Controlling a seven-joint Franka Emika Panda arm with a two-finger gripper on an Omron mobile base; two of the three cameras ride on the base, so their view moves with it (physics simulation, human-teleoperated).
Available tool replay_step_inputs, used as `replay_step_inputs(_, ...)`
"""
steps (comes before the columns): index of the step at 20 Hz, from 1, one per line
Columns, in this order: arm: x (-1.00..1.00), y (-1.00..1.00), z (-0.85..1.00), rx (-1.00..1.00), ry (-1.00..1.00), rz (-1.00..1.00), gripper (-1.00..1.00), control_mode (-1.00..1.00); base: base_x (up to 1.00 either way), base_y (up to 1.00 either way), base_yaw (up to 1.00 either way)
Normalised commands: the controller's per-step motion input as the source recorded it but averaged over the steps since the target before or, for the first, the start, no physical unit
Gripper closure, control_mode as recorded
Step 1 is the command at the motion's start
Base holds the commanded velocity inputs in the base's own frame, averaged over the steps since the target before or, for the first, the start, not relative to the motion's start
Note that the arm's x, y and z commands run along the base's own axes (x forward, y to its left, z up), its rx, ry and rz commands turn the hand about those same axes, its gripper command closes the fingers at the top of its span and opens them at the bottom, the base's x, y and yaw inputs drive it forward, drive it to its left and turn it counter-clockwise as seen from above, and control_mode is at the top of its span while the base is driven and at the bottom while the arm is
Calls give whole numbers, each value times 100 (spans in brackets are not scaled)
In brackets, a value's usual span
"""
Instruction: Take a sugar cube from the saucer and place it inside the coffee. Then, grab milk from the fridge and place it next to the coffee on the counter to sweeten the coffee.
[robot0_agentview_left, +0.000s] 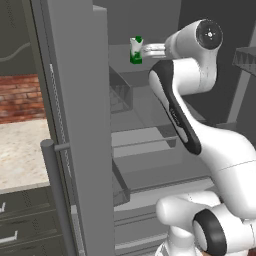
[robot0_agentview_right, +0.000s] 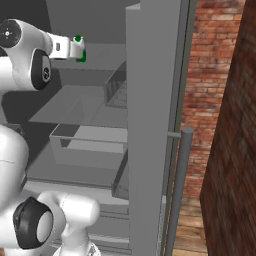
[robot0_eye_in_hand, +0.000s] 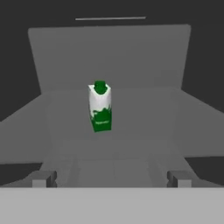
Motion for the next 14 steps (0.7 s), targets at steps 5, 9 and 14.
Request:
replay_step_inputs(5,57,10,-1,0,1,0,-100,-100,0,0,0)
replay_step_inputs(9,39,22,-5,0,0,3,-100,-100,0,0,0)
replay_step_inputs(14,39,13,-3,0,0,4,-100,-100,0,0,0)
